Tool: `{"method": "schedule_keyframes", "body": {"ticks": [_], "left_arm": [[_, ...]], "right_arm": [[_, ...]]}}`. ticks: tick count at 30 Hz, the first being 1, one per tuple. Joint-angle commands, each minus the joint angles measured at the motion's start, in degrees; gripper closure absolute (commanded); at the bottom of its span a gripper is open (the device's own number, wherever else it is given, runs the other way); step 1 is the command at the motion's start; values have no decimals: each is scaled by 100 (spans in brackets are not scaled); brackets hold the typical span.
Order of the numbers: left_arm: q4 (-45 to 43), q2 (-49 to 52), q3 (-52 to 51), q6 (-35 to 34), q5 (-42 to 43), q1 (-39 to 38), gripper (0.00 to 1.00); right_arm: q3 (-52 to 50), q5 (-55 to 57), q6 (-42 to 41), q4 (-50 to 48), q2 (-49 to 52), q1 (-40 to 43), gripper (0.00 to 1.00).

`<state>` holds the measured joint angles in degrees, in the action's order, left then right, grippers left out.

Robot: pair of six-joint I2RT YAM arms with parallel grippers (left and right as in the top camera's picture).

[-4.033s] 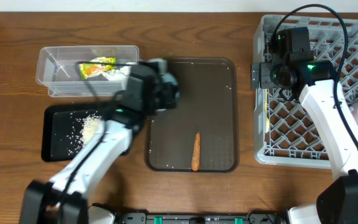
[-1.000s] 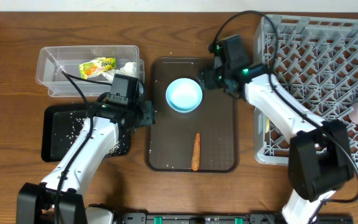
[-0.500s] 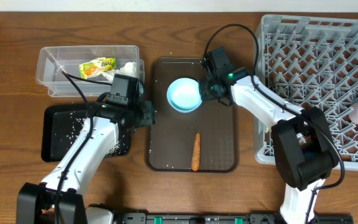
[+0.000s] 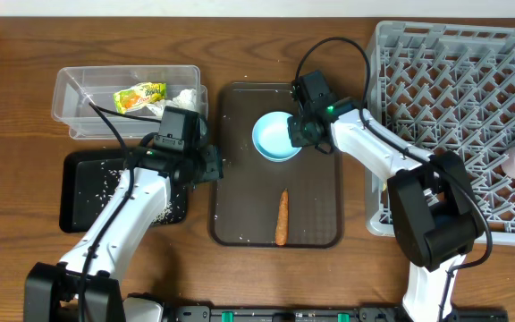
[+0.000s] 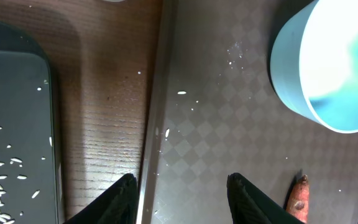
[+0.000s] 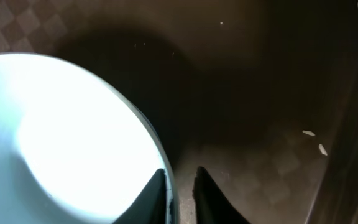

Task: Sort waste into correct bins and load items into the dishwasher rack
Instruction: 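Grasp the light-blue bowl rim with the right gripper and lift it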

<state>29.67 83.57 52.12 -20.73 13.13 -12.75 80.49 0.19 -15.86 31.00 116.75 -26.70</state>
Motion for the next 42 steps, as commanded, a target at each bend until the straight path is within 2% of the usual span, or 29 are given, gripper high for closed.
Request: {"method": "schedule_keyframes", "body": {"ticks": [1, 5, 12, 19, 25, 32, 36, 39, 42], "left_arm": [[7, -59, 63, 52, -33, 26, 51], [7, -59, 63, 52, -33, 26, 51], [7, -59, 63, 52, -33, 26, 51], [4, -59, 63, 52, -35, 26, 51], [4, -59, 63, 52, -33, 26, 51], [2, -59, 63, 52, -35, 26, 50], [-20, -59, 63, 52, -33, 26, 47], [-20, -59, 63, 52, -33, 26, 47], [-17, -59, 63, 52, -33, 26, 47]], "right_arm": [[7, 96, 2, 17, 76, -11, 90], [7, 90, 2, 81, 76, -13, 99], [20, 199, 81, 144, -90, 129, 99], [369, 1316, 774, 87, -1305, 612, 99], [391, 2997, 2124, -667, -2184, 1123, 99], [389, 4999, 4061, -1718, -2135, 2009, 99], [389, 5187, 5080, -2337, -1888, 2583, 99], [389, 5189, 5869, -2485, -1635, 2914, 99], [389, 5189, 6299, -2511, -1353, 3182, 99]]}}
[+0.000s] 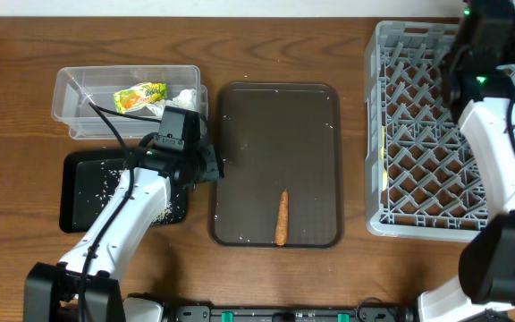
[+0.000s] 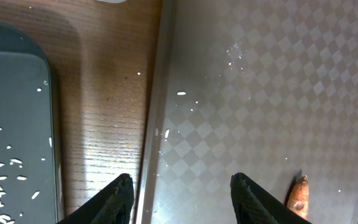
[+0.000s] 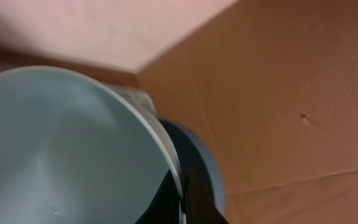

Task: Sort waste into correct bins and load items into the dishwasher rack
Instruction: 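Grasp the light-blue bowl rim with the right gripper and lift it, then place the bowl upright in the dish rack beside the blue plate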

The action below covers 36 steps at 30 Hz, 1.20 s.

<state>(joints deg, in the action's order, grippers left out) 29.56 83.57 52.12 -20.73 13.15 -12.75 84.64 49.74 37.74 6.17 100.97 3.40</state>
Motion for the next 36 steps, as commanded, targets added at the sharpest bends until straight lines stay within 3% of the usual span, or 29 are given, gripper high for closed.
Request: {"method": "schedule_keyframes", "body": {"ticks": [1, 16, 24, 36], "left_arm": [[-9, -59, 63, 52, -35, 26, 47], [-2, -59, 63, 50, -33, 26, 47], [-4, -59, 63, 50, -33, 26, 47], [-4, -59, 63, 50, -33, 26, 47]], "right_arm": [[-26, 236, 1001, -57, 328, 249, 99], [-26, 151, 1084, -216, 1314, 640, 99], [-26, 522, 1259, -623, 1353, 737, 99], [-35, 487, 1091, -273, 1353, 621, 99]]}}
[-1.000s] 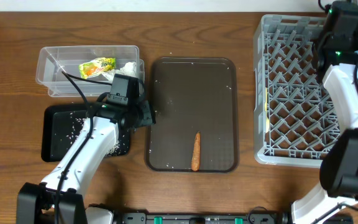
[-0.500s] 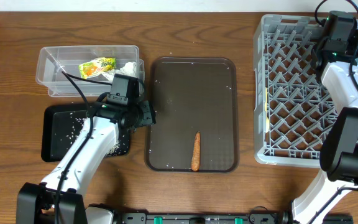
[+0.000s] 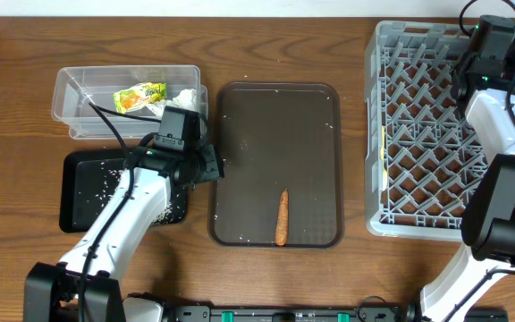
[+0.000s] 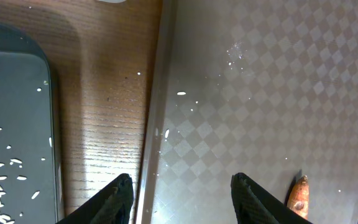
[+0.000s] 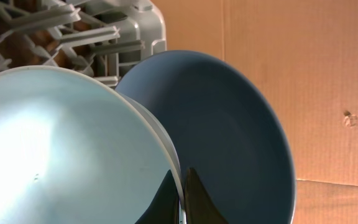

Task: Sort waste into correct bins and load items into the dishwasher rack
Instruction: 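Place the bowl upright in the dish rack beside the blue plate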

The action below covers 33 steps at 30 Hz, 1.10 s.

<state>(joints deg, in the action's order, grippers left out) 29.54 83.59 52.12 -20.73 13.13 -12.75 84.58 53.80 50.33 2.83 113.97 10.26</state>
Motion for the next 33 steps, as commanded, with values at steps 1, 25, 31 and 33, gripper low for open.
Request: {"method": "schedule_keyframes", "body": {"ticks": [1, 25, 31, 33], "left_arm": [[-2, -61, 63, 50, -31, 26, 47], [0, -61, 63, 50, -33, 26, 46], [0, -61, 63, 52, -33, 26, 46], [-2, -61, 63, 52, -33, 26, 46]], "right_arm": [[-28, 79, -216, 120, 52, -87, 99], [-28, 133, -2037, 2039, 52, -702, 88], [-28, 129, -2675, 3025, 52, -933, 62], [-28, 129, -3073, 3318, 52, -1008, 61]]}}
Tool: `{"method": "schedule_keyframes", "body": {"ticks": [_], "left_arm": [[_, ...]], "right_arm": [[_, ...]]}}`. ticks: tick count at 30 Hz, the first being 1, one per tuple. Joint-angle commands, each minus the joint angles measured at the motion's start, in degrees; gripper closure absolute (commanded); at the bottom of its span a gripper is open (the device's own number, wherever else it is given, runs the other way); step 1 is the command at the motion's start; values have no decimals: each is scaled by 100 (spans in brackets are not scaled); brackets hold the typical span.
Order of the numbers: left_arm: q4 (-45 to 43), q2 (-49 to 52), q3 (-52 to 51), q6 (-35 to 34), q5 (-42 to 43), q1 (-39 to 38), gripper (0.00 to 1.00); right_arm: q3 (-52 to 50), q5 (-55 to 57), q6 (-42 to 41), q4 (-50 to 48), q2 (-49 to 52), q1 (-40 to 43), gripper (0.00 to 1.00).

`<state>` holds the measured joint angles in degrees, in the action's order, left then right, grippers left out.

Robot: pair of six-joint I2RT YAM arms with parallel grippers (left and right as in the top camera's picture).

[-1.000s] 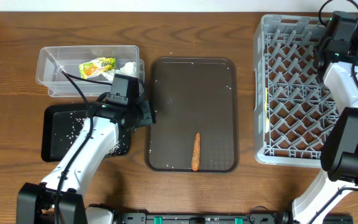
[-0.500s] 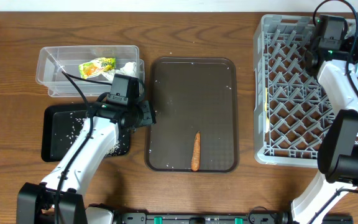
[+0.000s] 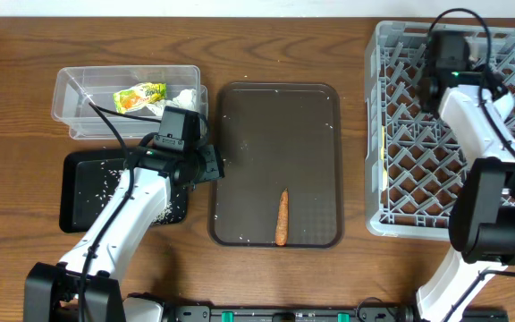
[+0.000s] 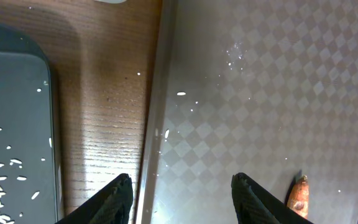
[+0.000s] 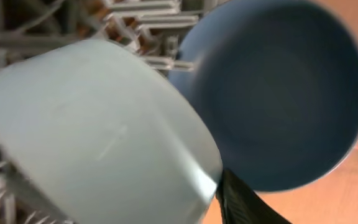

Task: Sort waste into correct bins and load items into the dishwasher rack
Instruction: 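Place the bowl upright in the dish rack beside the blue plate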

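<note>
The light blue bowl [image 5: 92, 137] fills the right wrist view, its outer side toward the camera, over the grey dishwasher rack [image 3: 418, 161] and in front of a dark blue plate [image 5: 284, 99]. My right gripper [image 3: 438, 85] is over the rack's back left part; one finger [image 5: 244, 199] shows just right of the bowl's rim, the other is hidden, and the jaws stand apart. An orange carrot [image 3: 282, 217] lies on the brown tray [image 3: 275, 116]. My left gripper [image 4: 185, 202] hangs open and empty over the tray's left edge, the carrot [image 4: 298, 196] to its right.
A clear bin [image 3: 70, 94] holding a yellow-green wrapper [image 3: 139, 97] stands at the back left. In front of it is a black tray [image 3: 88, 188] scattered with rice. Rice grains dot the brown tray's left edge.
My right gripper has moved left from the rack's back right corner. Its jaws have parted, and the bowl now shows its outer side instead of its inside. The left arm has not moved.
My right gripper was shut on the rim of the light blue bowl on the brown tray. Then it held the bowl by the rack's far right, then beside the dark blue plate. Now the bowl is let go there. The left gripper stayed open over the tray's edge.
</note>
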<state>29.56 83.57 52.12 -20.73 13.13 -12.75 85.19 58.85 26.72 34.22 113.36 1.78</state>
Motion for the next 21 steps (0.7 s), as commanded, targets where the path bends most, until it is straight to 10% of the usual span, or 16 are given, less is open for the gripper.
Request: {"method": "schedule_keyframes", "body": {"ticks": [1, 9, 21], "left_arm": [[-4, -59, 63, 52, -33, 26, 46], [-4, -59, 63, 52, -33, 26, 46], [-2, -50, 63, 275, -33, -92, 46]], "right_arm": [[-90, -378, -883, 267, 114, -186, 60], [-87, -1615, -1495, 533, -323, -284, 54], [-87, -7746, -1493, 761, -1425, -299, 25]]}}
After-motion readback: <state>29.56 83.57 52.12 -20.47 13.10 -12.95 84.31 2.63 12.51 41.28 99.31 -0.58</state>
